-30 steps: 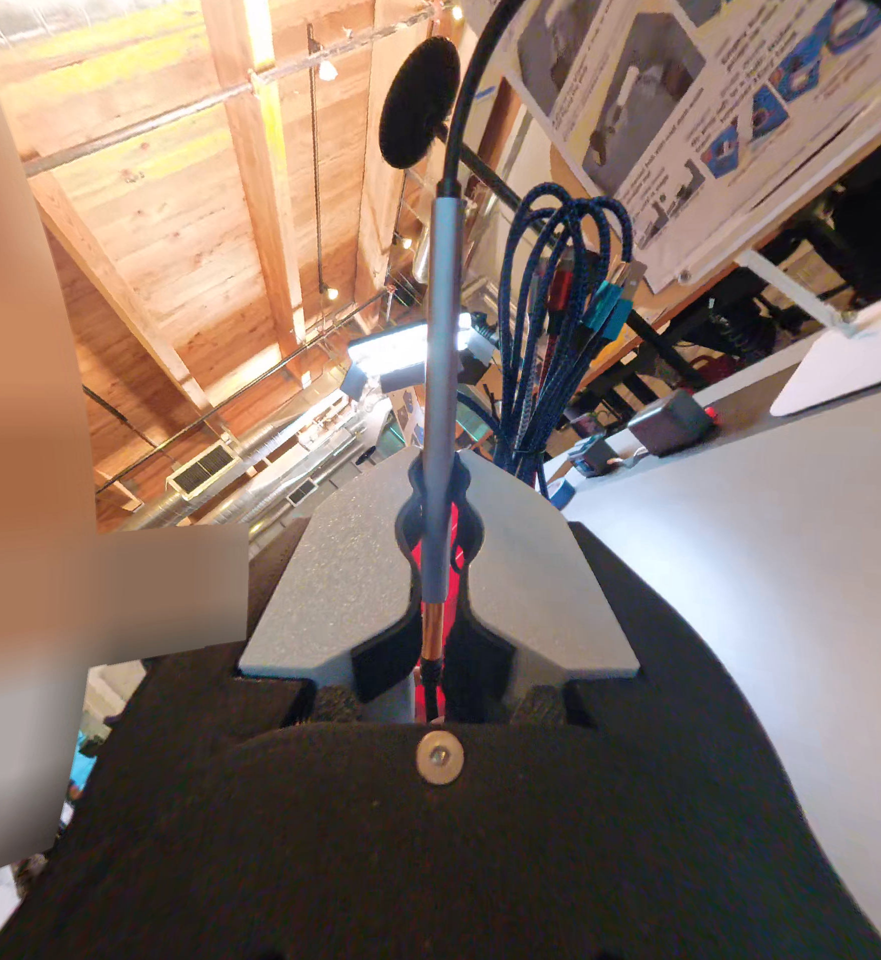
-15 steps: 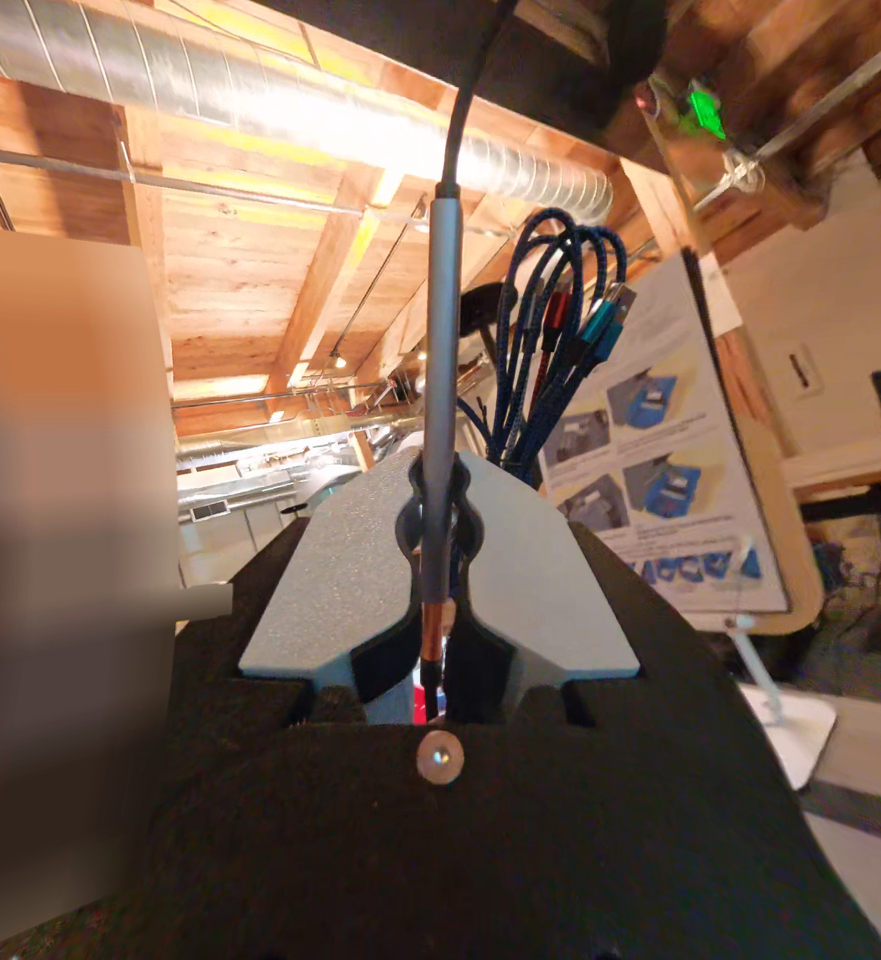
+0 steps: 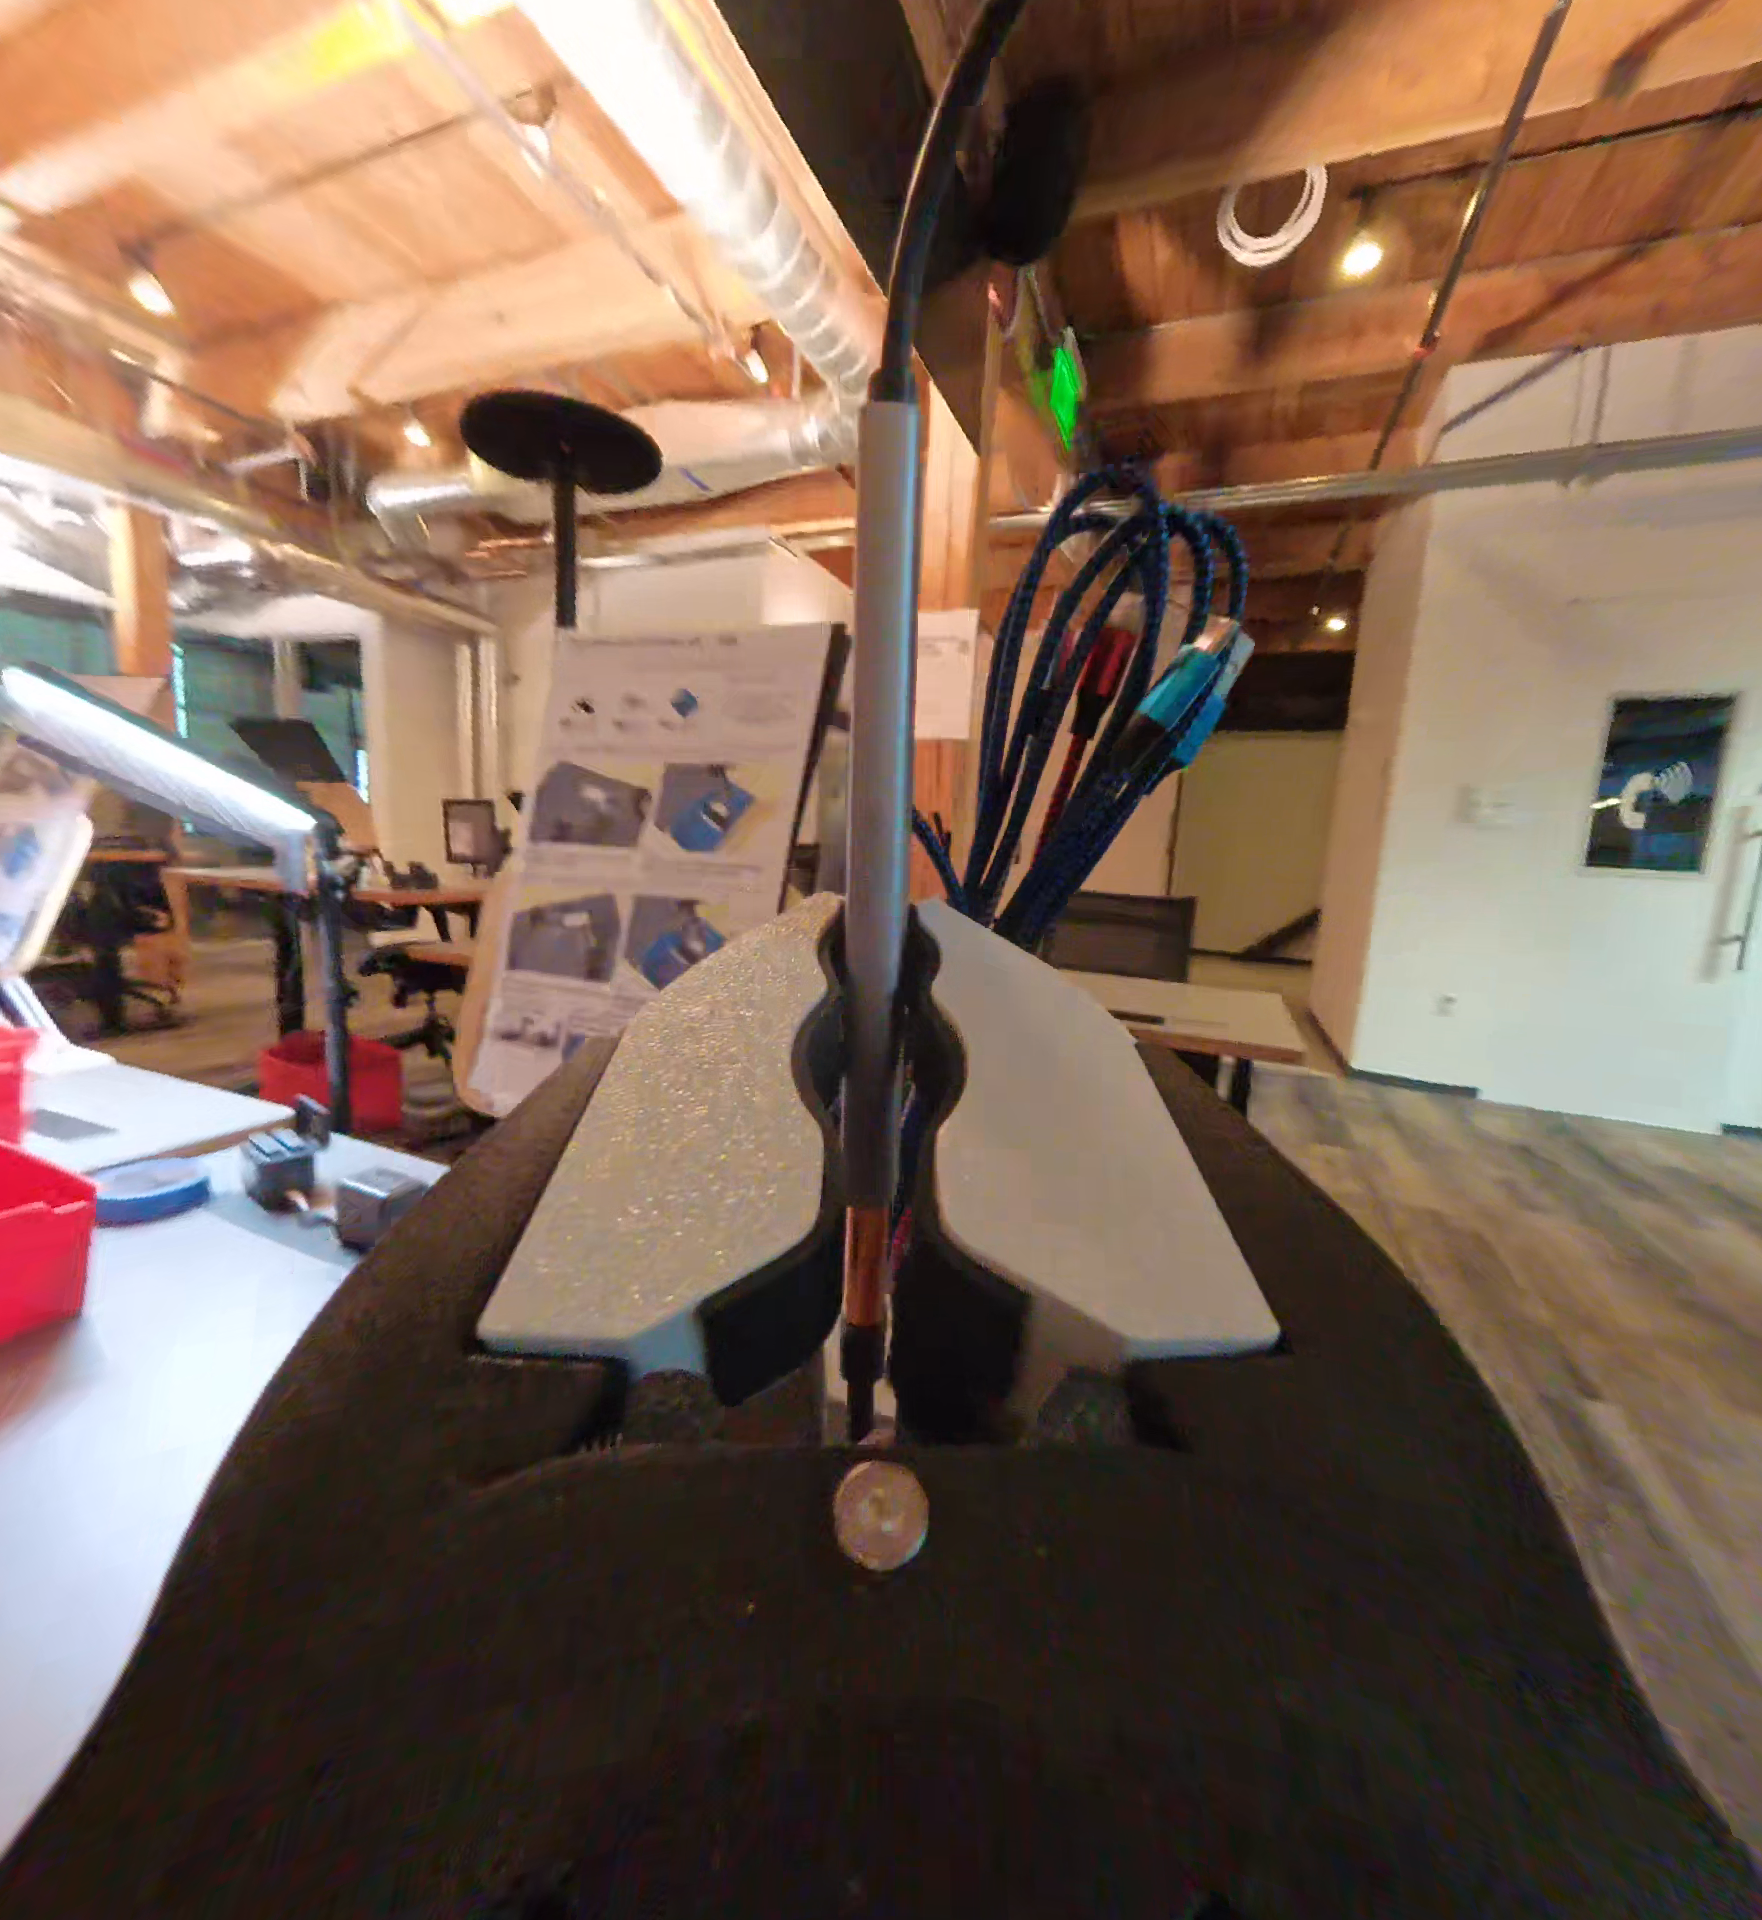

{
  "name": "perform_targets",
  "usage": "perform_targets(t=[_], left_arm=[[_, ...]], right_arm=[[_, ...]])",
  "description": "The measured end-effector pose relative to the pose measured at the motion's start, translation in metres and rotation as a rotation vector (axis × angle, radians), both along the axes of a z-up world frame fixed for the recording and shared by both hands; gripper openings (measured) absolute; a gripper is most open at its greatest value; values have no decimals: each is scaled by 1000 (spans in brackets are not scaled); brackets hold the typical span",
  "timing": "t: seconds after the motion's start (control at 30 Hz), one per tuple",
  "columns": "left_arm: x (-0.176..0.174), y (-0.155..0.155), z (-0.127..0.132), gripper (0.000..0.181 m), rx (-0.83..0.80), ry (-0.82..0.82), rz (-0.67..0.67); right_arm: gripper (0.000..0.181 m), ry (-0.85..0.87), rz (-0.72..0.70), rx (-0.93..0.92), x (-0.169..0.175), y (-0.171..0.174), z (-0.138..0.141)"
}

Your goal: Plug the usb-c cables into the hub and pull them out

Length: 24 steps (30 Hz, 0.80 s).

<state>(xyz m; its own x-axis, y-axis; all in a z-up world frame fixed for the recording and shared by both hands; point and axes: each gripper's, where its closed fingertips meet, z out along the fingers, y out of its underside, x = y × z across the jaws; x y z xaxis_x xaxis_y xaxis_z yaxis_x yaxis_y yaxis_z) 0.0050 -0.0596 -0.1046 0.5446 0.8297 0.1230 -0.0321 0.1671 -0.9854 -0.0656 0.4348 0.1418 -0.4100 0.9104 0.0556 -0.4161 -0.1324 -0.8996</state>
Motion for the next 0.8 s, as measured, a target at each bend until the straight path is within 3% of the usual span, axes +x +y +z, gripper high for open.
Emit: perform_targets(t=[0.2, 0.57, 0.8], left_arm=[[2, 10, -1, 88, -71, 17, -36], [-3, 10, 2, 87, -103, 41, -23], [-5, 10, 3, 86, -88, 28, -9]], right_arm=[[8, -81, -57, -19, -14, 39, -87], [9, -699, -94, 57, -33, 49, -244], [9, -1074, 62, -116, -42, 33, -298]])
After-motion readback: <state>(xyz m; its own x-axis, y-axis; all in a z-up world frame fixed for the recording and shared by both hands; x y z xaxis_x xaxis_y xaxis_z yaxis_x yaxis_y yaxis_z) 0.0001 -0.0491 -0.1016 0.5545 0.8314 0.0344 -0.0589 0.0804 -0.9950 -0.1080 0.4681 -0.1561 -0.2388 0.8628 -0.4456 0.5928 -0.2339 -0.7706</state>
